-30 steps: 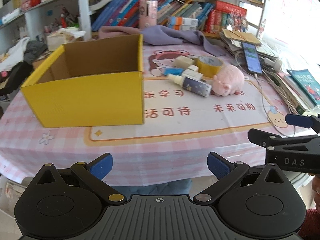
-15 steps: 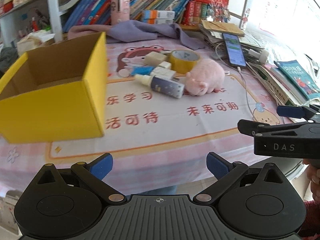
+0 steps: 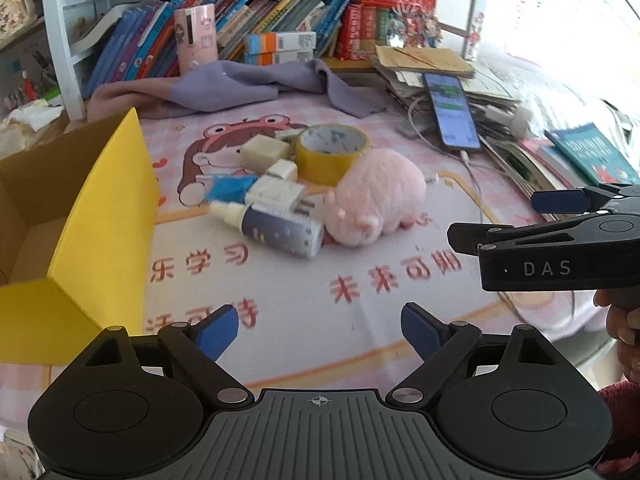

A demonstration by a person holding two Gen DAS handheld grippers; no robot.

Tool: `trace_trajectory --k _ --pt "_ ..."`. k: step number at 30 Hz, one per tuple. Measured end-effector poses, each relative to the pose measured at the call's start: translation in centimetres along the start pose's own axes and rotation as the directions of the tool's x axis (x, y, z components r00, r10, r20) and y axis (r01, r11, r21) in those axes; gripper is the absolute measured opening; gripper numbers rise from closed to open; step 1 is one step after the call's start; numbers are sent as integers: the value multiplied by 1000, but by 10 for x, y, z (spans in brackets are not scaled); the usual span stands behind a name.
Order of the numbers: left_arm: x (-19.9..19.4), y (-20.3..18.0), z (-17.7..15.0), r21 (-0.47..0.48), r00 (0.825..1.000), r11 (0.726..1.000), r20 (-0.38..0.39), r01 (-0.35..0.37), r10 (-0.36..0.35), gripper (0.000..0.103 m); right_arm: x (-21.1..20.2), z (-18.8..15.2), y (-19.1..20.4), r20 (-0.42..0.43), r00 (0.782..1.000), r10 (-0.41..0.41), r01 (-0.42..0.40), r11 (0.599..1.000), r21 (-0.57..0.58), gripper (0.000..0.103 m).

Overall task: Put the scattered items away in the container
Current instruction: 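Reach the right tool to the pink plush pig while the left tool reaches the spray bottle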

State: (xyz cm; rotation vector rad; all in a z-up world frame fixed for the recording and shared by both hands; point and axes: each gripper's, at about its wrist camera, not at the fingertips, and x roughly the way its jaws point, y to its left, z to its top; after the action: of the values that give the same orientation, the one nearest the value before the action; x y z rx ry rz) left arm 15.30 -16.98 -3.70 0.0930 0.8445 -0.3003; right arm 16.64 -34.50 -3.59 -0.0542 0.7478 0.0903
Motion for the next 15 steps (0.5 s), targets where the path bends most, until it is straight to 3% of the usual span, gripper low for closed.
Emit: trace_trajectory --k 15 --pt "20 -2 31 -81 984 982 -45 -173 170 90 71 54 -10 -34 977 212 -214 976 -52 103"
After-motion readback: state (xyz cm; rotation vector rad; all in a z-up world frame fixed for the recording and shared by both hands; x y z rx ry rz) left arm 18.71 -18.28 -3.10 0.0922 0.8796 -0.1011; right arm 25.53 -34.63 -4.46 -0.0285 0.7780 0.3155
